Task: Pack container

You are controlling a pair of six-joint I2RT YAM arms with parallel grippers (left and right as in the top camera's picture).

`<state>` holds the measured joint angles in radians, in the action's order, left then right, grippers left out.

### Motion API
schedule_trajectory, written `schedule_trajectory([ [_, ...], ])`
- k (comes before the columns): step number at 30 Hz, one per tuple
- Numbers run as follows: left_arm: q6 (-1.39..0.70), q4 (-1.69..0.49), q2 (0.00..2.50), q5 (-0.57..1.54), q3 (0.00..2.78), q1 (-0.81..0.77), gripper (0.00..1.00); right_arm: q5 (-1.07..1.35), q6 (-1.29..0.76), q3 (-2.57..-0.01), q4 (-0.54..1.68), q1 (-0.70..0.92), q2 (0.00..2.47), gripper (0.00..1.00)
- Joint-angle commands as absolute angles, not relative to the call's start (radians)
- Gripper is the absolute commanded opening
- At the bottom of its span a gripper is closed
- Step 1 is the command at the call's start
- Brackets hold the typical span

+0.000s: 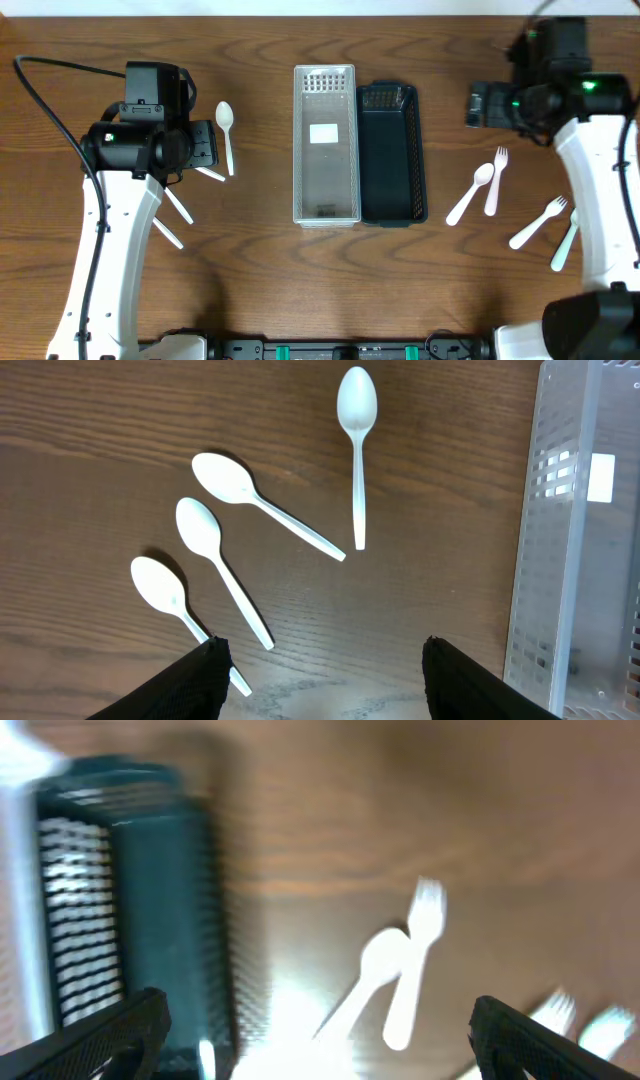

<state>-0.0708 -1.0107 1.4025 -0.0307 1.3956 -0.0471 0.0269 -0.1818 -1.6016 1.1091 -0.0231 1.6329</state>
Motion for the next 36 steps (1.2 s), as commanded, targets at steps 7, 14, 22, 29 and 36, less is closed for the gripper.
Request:
schedule_trajectory([
  [7, -0.065, -1.013, 1.397, -0.041, 1.411, -0.044, 0.64, -0.013, -0.430, -1.374, 0.971, -0.024, 1.804, 0.99],
  [14, -0.091, -1.010, 1.397, -0.042, 1.411, -0.044, 0.64, -0.003, -0.486, -1.294, 0.917, 0.001, 1.915, 0.99],
  [22, -0.091, -1.010, 1.397, -0.042, 1.411, -0.044, 0.64, -0.004, -0.473, -1.288, 0.895, 0.005, 1.959, 0.99],
  [29, -0.092, -1.010, 1.397, -0.042, 1.411, -0.044, 0.64, 0.001, -0.455, -1.213, 0.807, 0.007, 1.982, 0.99],
  [36, -0.092, -1.010, 1.397, -0.041, 1.411, -0.044, 0.64, 0.001, -0.455, -1.191, 0.787, 0.007, 1.982, 0.98],
])
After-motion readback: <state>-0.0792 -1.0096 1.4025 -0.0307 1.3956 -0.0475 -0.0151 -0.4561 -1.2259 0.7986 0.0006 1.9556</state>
